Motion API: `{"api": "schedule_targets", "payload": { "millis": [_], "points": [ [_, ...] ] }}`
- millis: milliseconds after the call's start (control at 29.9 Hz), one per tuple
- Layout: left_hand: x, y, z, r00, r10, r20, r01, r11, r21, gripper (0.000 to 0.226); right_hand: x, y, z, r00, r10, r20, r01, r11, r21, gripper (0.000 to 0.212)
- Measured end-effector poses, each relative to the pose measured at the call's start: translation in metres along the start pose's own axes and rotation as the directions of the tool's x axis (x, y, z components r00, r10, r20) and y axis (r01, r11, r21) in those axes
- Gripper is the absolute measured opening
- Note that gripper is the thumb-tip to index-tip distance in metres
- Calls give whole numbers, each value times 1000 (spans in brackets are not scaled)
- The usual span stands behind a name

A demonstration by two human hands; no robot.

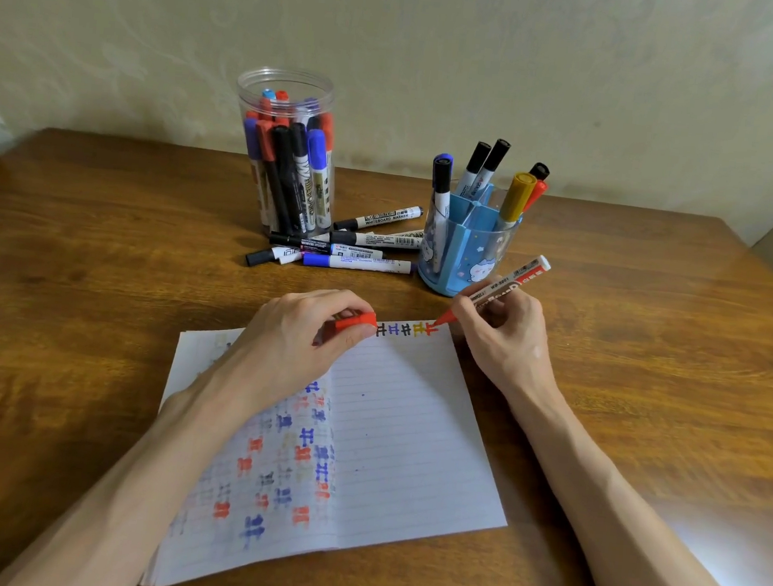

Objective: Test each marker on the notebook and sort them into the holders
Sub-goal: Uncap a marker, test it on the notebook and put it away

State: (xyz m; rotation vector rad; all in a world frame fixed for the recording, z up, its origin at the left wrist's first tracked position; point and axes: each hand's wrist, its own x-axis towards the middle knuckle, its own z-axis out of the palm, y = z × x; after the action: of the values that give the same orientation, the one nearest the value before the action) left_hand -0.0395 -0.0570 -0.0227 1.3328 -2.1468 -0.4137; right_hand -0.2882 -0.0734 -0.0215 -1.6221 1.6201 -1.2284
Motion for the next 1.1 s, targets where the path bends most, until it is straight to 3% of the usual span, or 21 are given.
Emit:
{"api": "schedule_targets", "payload": {
  "millis": [502,635,769,1103],
  "points": [
    [0,0,0,1000,8,-8,-8,1000,-9,29,-2,-2,-1,999,37,34,-35,998,-48,16],
    [-1,0,0,1000,17,-22,-17,1000,-19,33,-1,-5,-2,999,39,-15,-37,996,82,7],
    [-2,6,-4,999,-13,-48,8,995,-98,39,-6,-15,-3,995,67,78,-90,940,330,4],
    [-1,15,-7,998,-26,-60,14,980,-197,25,-15,-22,2,955,-146,256,23,903,428,16]
  ]
}}
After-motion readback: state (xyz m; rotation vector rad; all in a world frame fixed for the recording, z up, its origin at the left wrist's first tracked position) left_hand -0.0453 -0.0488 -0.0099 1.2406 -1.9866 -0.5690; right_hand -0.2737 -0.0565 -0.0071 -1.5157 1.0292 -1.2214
